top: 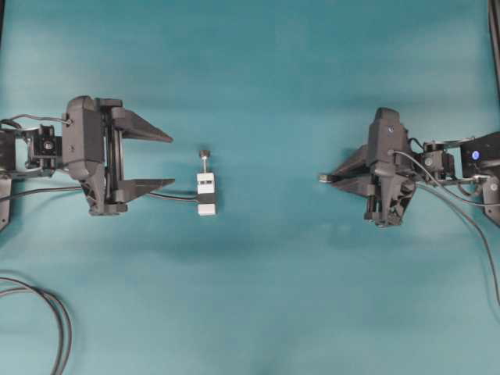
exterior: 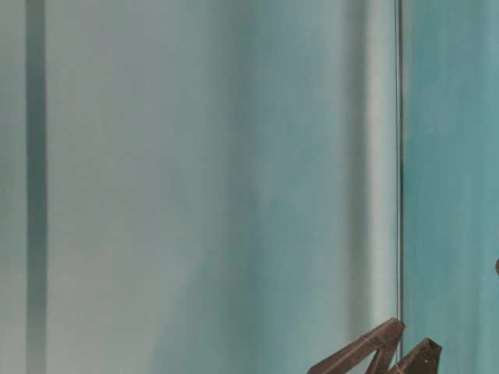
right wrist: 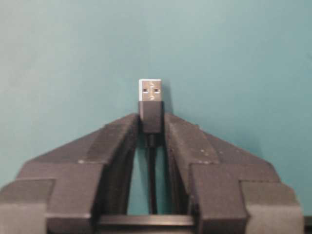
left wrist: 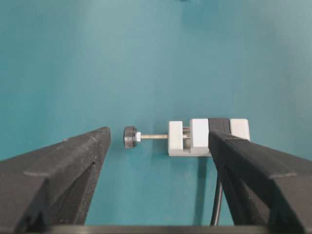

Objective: Insert the USB cable into the female connector supported by the left arm.

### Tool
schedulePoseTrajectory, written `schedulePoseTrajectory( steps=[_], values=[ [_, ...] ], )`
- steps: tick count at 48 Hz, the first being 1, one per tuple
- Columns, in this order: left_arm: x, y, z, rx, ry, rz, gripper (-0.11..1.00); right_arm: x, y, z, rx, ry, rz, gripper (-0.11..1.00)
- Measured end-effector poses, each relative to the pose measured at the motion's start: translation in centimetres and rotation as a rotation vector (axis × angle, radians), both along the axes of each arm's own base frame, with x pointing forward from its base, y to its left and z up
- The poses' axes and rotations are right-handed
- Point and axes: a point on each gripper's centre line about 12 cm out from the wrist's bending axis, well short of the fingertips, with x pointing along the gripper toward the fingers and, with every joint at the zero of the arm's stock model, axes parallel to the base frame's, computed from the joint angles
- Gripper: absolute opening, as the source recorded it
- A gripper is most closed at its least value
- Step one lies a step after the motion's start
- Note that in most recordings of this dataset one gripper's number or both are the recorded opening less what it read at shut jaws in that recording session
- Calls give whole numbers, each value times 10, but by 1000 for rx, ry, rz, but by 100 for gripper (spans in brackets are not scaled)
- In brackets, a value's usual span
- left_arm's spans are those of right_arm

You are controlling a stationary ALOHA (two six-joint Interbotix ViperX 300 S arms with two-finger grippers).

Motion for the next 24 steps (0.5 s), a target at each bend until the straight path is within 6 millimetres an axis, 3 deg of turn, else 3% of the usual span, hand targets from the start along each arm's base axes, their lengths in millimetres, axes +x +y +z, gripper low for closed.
schedulePoseTrajectory(
  steps=[24],
  values=[
    [-8,-4,-9,-3,31,-10,93,0,9,1,-14,-15,57,22]
  ],
)
